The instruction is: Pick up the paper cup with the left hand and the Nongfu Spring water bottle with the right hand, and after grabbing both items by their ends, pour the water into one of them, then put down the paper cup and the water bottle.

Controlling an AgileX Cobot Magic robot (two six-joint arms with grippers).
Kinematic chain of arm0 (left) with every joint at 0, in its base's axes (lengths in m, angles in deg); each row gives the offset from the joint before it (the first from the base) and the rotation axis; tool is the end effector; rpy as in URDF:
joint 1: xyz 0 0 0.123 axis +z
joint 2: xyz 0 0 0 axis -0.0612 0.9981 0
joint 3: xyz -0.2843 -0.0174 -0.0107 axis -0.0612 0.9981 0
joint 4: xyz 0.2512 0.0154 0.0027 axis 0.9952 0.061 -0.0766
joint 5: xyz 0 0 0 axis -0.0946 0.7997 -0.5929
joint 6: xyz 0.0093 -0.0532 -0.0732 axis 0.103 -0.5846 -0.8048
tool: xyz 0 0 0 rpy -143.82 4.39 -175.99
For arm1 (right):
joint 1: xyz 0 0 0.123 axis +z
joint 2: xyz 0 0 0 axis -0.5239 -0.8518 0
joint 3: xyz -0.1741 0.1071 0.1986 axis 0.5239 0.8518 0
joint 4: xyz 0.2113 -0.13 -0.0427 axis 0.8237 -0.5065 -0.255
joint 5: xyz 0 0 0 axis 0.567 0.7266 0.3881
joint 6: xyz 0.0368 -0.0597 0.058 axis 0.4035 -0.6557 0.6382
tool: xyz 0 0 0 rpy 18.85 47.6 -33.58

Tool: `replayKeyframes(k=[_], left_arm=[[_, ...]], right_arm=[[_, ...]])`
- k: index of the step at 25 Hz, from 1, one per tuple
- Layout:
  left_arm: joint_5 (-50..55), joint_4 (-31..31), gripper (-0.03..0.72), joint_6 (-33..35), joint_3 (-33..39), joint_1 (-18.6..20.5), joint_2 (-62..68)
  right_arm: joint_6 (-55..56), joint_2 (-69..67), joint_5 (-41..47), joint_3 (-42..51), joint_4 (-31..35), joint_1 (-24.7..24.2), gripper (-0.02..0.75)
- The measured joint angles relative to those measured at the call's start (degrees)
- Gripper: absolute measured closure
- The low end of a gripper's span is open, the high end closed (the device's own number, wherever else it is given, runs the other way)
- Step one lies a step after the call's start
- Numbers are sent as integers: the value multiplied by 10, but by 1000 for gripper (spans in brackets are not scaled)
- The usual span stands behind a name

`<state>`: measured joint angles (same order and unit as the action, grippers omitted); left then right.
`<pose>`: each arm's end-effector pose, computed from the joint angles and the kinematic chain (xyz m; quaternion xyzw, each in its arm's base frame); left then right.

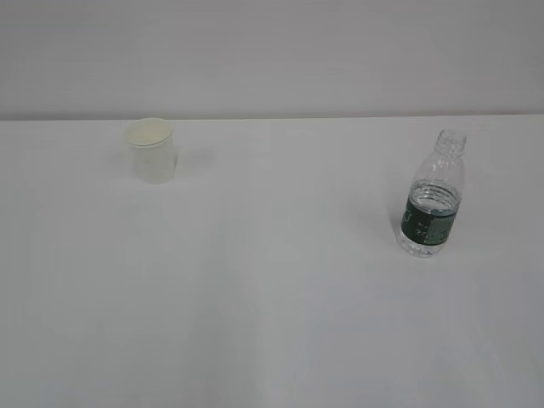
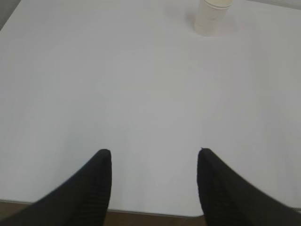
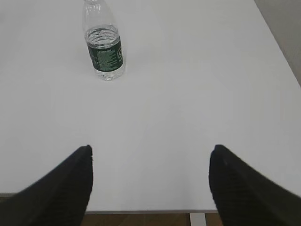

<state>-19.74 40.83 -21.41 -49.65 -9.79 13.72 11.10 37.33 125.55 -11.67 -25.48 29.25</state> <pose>0.0012 0.0060 0.2828 -0.0798 0.8676 -0.0600 0.4872 -0.0105 -0.0022 0.2687 -0.0016 0.8721 -0.0374 0.4878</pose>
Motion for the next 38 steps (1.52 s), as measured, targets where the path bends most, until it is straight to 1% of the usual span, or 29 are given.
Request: replayKeyframes(k=[11, 34, 38], left_arm=[[0, 0, 289, 0, 0, 0, 0], [0, 0, 290, 0, 0, 0, 0], [0, 0, 291, 0, 0, 0, 0]], right_arm=[[0, 0, 0, 0, 0, 0, 165], [0, 0, 0, 0, 0, 0, 165], [0, 0, -19, -8, 7, 0, 165]])
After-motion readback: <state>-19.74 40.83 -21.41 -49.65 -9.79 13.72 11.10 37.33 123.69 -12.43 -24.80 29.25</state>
